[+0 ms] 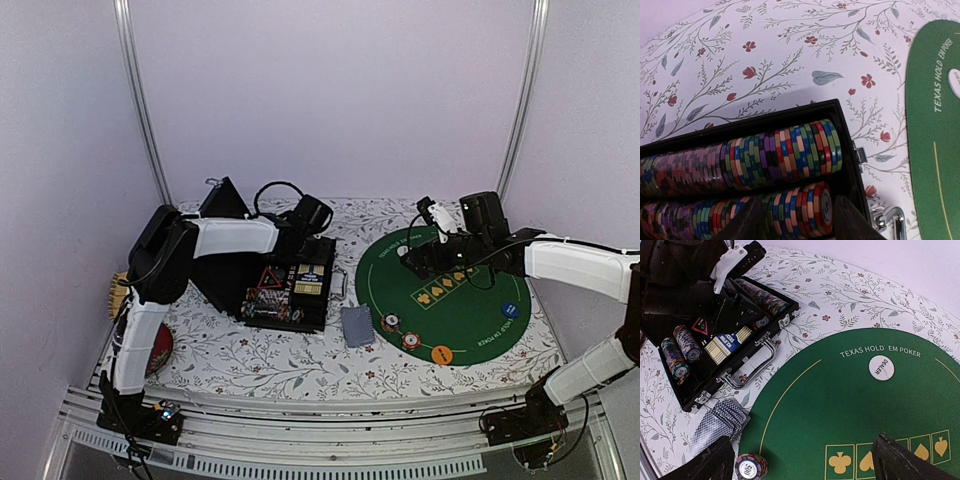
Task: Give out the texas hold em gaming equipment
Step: Pick up the pile of poker chips from the chip case.
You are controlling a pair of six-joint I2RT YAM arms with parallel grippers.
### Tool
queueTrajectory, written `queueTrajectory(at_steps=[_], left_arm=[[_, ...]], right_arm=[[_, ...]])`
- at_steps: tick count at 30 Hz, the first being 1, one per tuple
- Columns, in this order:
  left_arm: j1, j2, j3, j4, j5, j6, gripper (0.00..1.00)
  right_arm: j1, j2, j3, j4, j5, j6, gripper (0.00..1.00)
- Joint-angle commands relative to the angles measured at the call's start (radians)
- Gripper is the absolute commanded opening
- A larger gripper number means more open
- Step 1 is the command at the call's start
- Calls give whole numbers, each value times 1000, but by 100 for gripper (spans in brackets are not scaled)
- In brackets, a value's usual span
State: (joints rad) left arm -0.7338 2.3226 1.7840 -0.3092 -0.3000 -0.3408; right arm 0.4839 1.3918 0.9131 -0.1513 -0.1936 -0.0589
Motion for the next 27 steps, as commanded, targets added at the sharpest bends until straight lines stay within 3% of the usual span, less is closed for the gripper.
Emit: queueTrajectory(at_steps=[1,14,27], left_arm=[[-31,13,-33,-30,55,-2,50],[-41,-6,-20,-36,-19,33,51],[-40,-74,-33,-10,-4,50,60]], right_arm=[[1,7,33,-5,-6,-9,98],[2,17,38,-11,-22,-10,98],[1,27,42,-23,-29,-13,98]])
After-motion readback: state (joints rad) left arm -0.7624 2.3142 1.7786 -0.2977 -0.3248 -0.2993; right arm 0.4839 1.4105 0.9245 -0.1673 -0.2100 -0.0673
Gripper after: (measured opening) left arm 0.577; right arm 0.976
